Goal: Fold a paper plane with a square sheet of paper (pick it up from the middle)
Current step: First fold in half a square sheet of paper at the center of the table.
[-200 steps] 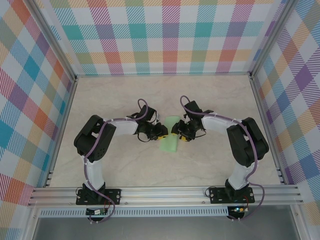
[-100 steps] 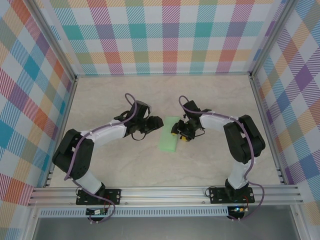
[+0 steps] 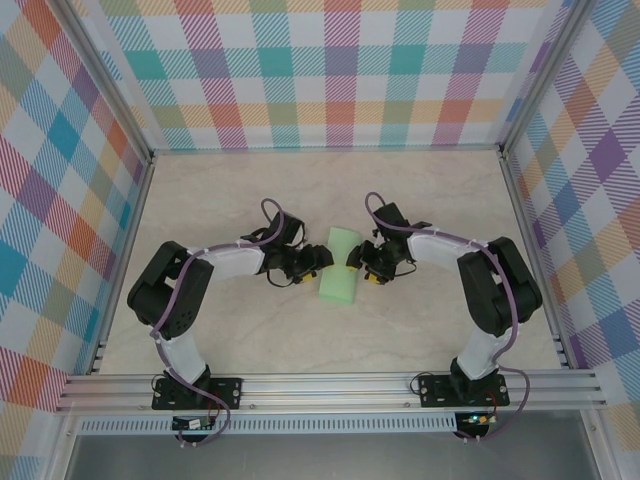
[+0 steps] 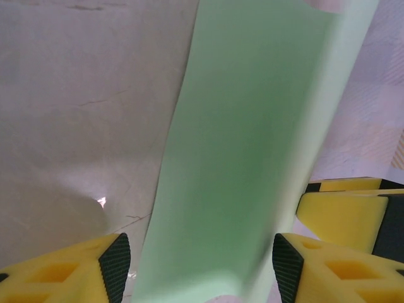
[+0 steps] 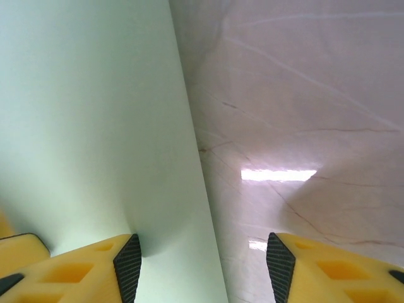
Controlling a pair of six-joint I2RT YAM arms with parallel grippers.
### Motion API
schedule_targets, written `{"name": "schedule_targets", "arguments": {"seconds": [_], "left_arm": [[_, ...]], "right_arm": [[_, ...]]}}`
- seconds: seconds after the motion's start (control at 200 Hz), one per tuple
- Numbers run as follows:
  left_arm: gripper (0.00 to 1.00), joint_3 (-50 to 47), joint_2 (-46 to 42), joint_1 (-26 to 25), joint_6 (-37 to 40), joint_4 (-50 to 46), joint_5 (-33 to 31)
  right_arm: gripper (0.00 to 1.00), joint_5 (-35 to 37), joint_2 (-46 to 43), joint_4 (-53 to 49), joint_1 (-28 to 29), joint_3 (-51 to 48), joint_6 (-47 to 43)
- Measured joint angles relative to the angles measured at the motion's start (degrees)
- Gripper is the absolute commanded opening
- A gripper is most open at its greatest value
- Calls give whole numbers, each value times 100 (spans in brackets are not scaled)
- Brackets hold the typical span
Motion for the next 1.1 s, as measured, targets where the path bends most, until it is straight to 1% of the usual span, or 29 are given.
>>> {"name": "schedule_targets", "arguments": {"seconds": [0.085,0.14,0.215,0.385,0.465,0.635,0.79,0.95,1.025,1.1], "left_arm": [[64,7,0,0,4,74,105],[62,33,11,0,0,105,188],[52,66,48,0,-20,234,328],[24,127,195,0,-42,522,686],[17,155,258,0,-37,623,807],[16,133,304,-2,-236,994,946],[17,59,358,0,-407,1259,981],[17,-13,361,0,-457,1303,979],[17,-35,361,0,-479,1303,979],[18,-61,361,0,-498,1307,979]], "right_arm": [[58,-42,-46,42,-59,-59,7],[58,-46,-46,83,-83,-76,20],[58,-92,-46,125,-98,-81,24],[59,-133,-48,175,-105,-85,50],[60,-175,-90,302,-140,-166,105],[62,-435,-319,791,-278,-608,382],[61,-654,-326,1228,-328,-745,608],[58,-885,-267,1644,-328,-745,772],[54,-940,-197,1727,-328,-745,813],[53,-940,-138,1735,-328,-745,833]]}}
